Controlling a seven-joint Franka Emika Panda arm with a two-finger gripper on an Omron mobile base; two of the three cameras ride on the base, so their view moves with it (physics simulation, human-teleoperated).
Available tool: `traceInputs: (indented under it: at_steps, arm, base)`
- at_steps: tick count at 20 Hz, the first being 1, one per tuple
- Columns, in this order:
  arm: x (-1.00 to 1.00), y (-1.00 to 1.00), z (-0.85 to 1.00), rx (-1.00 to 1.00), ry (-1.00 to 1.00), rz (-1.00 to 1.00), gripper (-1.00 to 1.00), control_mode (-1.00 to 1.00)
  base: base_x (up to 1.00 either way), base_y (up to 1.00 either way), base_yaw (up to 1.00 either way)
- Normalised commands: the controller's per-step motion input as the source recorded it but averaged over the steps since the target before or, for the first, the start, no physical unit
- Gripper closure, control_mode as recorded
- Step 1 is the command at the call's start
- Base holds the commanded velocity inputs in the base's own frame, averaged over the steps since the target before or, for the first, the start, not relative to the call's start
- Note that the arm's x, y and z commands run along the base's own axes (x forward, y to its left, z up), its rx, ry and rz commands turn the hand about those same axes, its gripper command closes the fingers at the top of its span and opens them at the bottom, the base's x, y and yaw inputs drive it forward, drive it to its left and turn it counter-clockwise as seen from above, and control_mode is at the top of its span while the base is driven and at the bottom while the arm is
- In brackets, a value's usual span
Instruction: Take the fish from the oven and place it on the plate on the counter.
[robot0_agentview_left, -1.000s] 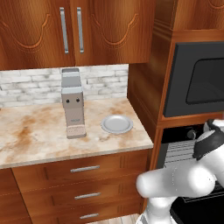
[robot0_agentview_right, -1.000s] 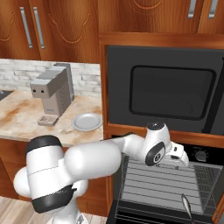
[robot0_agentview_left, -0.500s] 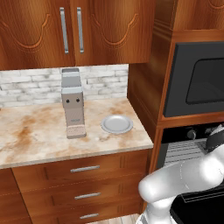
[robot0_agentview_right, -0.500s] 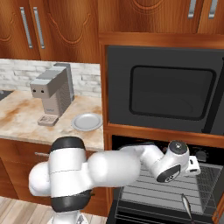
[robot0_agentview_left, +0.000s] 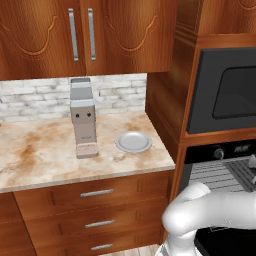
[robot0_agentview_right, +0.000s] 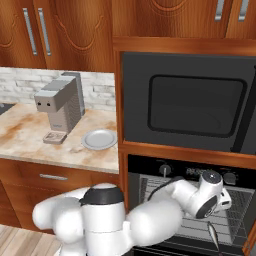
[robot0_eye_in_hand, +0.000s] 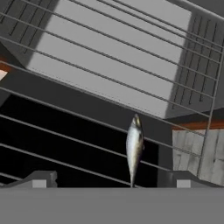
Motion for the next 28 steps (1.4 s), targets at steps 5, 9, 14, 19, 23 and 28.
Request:
traceInputs:
  at_steps: [5, 9, 14, 19, 23, 28]
  arm:
    - [0.23, -0.04, -0.39, -0.02, 0.14, 0.00, -1.00, -1.00]
    - [0.04, -0.16, -0.27, 0.02, 0.07, 0.00, -1.00, -1.00]
    - [0.00, -0.38, -0.19, 0.11, 0.08, 0.00, -1.00, -1.00]
    - [0.10, -0.40, -0.18, 0.13, 0.06, 0.00, -1.00, -1.00]
    - [0.22, -0.23, -0.31, 0.03, 0.00, 0.00, -1.00, -1.00]
    - [0.28, -0.12, -0.42, 0.01, 0.00, 0.00, -1.00, -1.00]
  base:
    - [0.00, 0.00, 0.00]
    - [0.00, 0.00, 0.00]
    - [0.00, 0.00, 0.00]
    - [0.00, 0.00, 0.00]
    - [0.00, 0.00, 0.00]
    - [0.00, 0.00, 0.00]
